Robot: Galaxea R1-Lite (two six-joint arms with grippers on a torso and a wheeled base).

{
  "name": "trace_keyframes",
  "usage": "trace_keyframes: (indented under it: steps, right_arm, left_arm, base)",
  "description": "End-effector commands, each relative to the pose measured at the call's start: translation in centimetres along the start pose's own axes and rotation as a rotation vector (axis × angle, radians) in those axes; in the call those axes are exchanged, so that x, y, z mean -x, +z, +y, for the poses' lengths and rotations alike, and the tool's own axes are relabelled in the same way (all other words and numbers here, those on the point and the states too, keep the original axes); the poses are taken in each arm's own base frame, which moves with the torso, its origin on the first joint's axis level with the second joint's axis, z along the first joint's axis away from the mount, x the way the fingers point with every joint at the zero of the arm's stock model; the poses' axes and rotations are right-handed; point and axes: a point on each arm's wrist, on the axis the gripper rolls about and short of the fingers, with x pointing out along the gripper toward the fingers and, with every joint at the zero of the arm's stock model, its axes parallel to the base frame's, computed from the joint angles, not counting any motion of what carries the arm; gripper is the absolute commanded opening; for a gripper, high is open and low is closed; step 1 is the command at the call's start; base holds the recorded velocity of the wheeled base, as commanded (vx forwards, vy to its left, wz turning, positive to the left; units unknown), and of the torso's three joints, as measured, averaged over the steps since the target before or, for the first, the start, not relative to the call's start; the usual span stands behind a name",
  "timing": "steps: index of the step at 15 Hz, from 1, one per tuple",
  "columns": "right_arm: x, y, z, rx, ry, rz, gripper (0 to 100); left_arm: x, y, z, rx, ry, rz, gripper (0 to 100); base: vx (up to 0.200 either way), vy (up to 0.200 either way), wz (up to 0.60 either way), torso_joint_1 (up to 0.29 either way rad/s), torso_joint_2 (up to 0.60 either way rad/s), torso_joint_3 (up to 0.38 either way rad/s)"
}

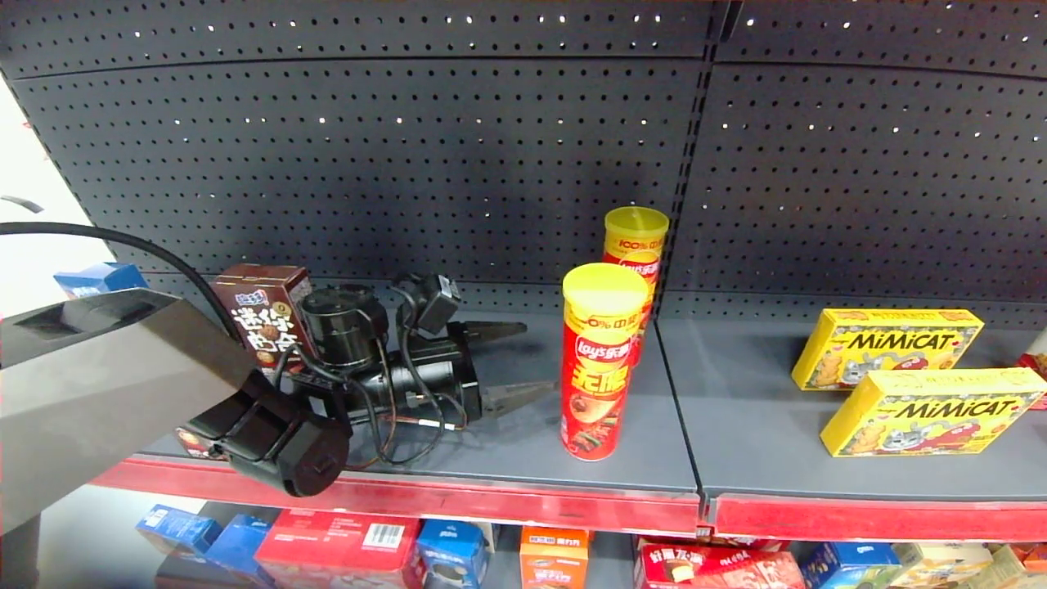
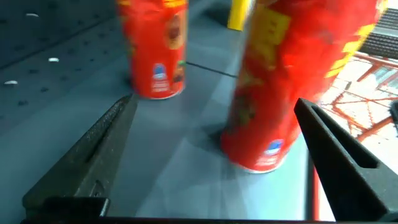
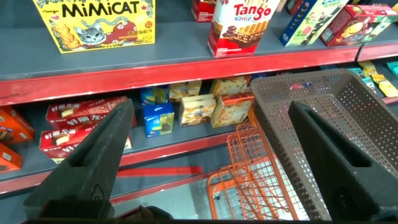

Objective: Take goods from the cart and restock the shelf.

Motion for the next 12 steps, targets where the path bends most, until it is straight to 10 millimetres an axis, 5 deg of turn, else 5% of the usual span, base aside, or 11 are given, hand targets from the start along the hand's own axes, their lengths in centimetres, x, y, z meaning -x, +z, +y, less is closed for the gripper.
trace_keyframes:
  steps: [1, 12]
  right_arm:
    - [0.0, 0.0, 0.0, 0.002, 0.002, -0.001, 100]
    - [0.0, 0.0, -0.1, -0.001, 0.006, -0.004, 100]
  left_arm:
    - [0.2, -0.1, 0.1, -0.001, 0.008, -0.002, 100]
    - [-2.3, -1.9, -0.2, 0.023, -0.014, 0.019, 100]
  base:
    - [0.0, 0.0, 0.0, 0.0, 0.0, 0.0]
    - [0.0, 0.0, 0.0, 0.0, 0.0, 0.0]
